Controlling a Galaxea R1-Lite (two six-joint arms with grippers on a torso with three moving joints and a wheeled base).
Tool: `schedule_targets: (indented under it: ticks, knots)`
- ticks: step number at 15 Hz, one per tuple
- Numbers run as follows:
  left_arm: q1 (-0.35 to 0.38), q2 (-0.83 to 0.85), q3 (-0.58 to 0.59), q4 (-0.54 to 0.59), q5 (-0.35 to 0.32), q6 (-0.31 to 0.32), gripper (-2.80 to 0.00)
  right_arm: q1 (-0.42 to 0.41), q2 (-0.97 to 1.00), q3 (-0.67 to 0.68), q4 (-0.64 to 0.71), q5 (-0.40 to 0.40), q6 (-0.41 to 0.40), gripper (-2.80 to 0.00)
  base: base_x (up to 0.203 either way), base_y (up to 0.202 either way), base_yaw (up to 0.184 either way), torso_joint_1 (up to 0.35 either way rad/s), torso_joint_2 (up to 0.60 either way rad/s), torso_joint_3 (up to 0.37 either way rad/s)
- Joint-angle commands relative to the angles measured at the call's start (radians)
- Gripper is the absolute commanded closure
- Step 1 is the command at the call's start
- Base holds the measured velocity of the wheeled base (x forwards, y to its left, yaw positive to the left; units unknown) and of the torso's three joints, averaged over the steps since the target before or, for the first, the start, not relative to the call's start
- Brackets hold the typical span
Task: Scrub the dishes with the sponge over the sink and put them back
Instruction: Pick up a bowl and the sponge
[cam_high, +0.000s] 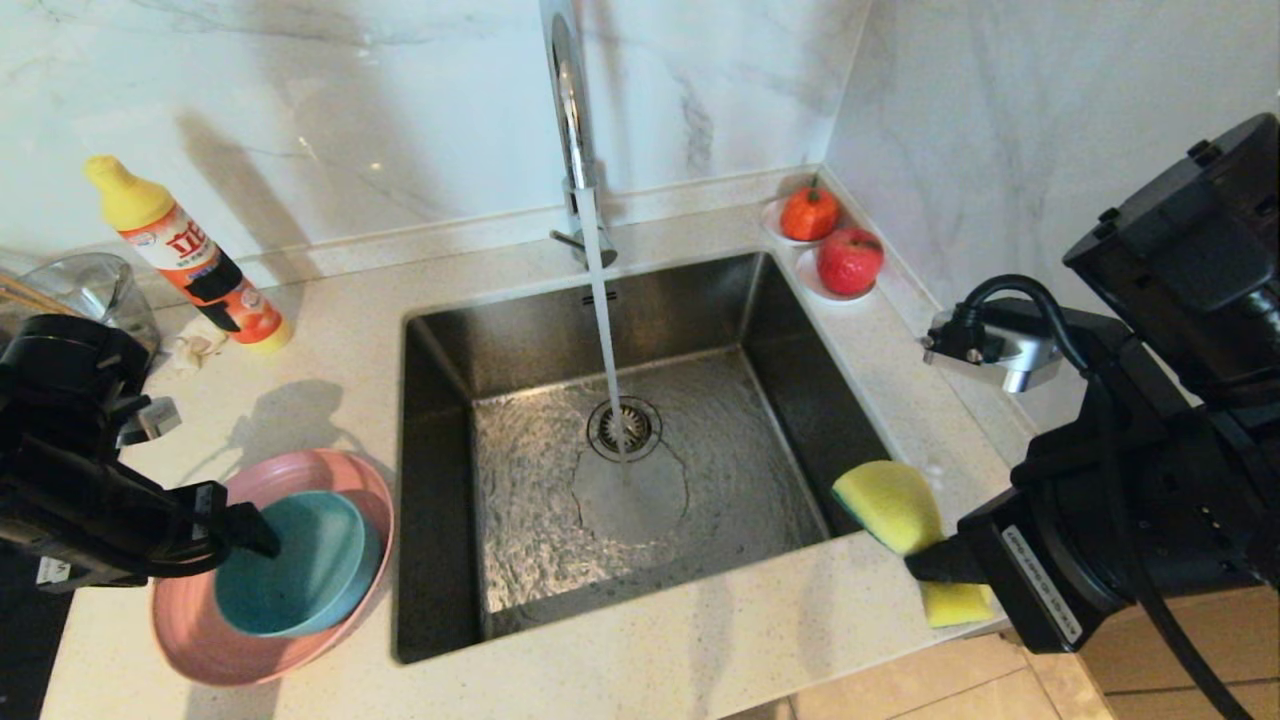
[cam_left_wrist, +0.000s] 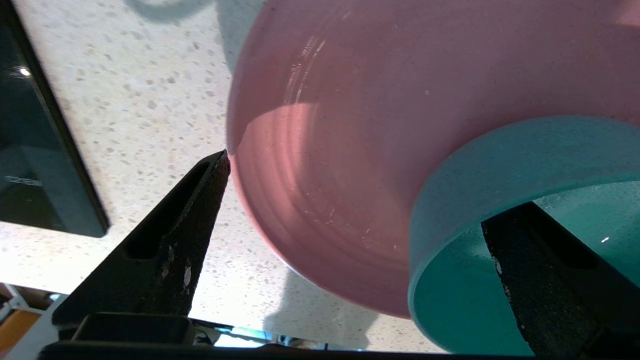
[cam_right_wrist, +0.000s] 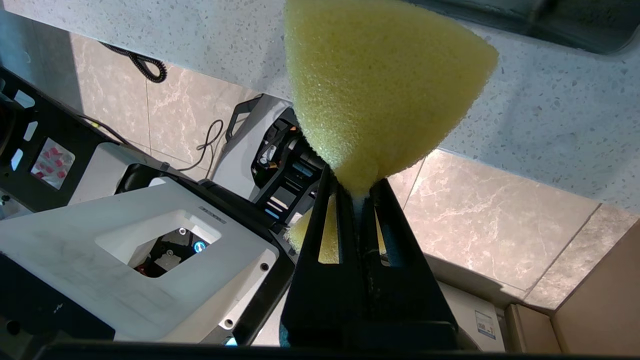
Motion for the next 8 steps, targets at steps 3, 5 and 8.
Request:
schedule_targets:
  ticks: [3,5,8]
  knots:
    - [0.001,0.022,0.005,0.004,-0.024,-0.024,-2.80,0.000,-0.002,0.003,0.004,0.001,0.002,0.00,0.000,0.000,0.000,0.000,0.00,0.000]
    - [0.001,0.018,-0.001,0.004,-0.024,-0.025,-2.80,0.000,-0.002,0.003,0.003,0.001,0.002,0.00,0.000,0.000,0.000,0.000,0.00,0.000]
    - [0.001,0.015,-0.004,0.003,-0.024,-0.025,0.00,0.000,-0.011,0.003,0.004,0.001,0.002,0.00,0.000,0.000,0.000,0.000,0.00,0.000]
